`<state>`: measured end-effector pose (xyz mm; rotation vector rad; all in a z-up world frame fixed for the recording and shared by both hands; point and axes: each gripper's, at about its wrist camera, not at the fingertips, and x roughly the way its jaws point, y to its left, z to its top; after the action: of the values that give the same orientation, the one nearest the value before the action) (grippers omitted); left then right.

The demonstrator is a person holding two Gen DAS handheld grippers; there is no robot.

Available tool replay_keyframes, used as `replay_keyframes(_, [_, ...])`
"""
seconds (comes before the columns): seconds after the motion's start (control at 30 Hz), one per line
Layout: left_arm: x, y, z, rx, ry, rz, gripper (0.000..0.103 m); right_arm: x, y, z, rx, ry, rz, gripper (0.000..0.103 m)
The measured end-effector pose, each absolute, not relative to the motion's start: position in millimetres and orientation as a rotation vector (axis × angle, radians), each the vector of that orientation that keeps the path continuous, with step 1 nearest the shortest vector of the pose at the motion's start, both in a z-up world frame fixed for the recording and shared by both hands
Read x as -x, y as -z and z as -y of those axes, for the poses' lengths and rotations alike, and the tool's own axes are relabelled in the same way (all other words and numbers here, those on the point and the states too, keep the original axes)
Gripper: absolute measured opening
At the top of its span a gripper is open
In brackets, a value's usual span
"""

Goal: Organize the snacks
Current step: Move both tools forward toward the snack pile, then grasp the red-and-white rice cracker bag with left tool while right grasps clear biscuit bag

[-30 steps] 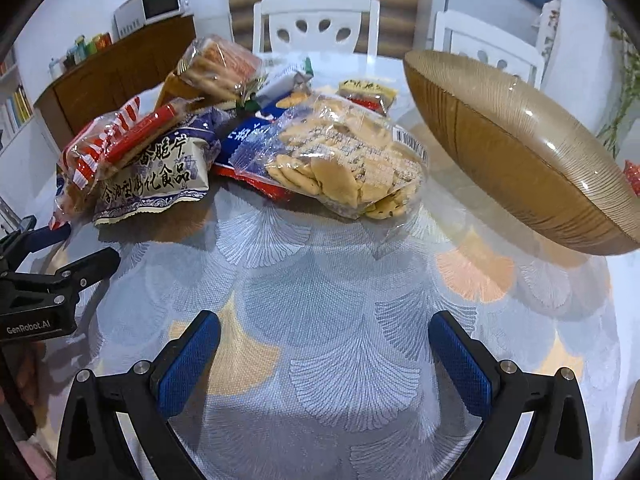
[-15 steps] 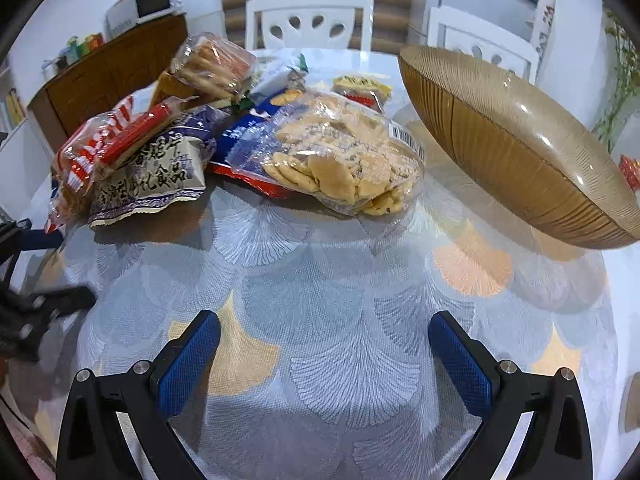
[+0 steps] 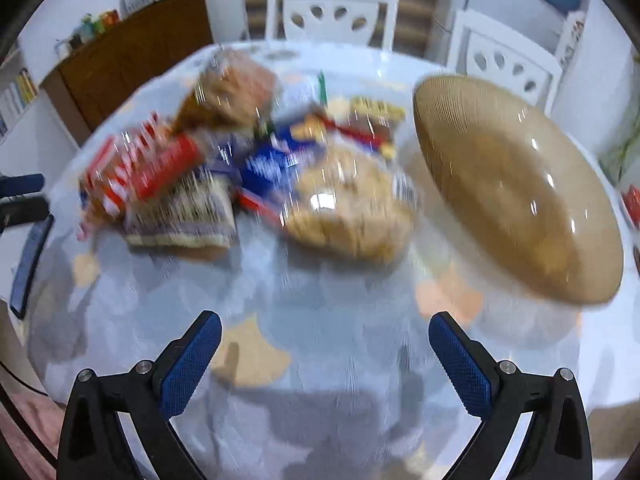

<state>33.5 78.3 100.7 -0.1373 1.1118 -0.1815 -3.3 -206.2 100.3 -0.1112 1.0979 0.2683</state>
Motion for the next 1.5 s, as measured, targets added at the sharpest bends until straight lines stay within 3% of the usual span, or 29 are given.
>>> replay_keyframes(0.37, [-71.0, -74.3, -87.6, 0.34, 0.105, -1.188, 0.102, -50.2, -78.5, 244.9, -0.488, -0.117, -1.127, 0.102])
replay_keyframes(0.8, [-79.2, -43.0, -84.1, 0.475, 0.129, -1.271, 0.102, -110.1, -50.8, 210.4, -0.33, -0.115, -1.199, 0.102])
replay_keyframes(0.83, [-81.0, -39.5, -79.2, 0.472, 0.142, -1.288, 0.102, -109.2, -50.6, 211.4, -0.325, -0.119, -1.197, 0.101])
replay_keyframes(0.93, [-83.2, -38.3, -70.0, 0.414, 0.137, -1.271, 0.1, -108.8, -52.1, 215.3, -0.32, -0.133, -1.183, 0.083])
replay_keyframes(1.0, [-82.6, -42.2, -71.2, 0.415, 0.156, -1.245, 0.087, -102.2, -55.2, 220.8, -0.343, -0.16, -1.179, 0.068])
replay_keyframes(1.07, [-80.4, -47.0, -71.4, 0.389, 0.144, -1.232, 0.073, -100.9, -56.4, 218.7, -0.349, -0.192, -1.179, 0.067])
replay_keyframes(1.5, [-68.8, -83.9, -79.9, 0.349, 0.054, -1.16, 0.071, -83.5, -97.9, 210.3, -0.416, -0.395, -1.137, 0.065])
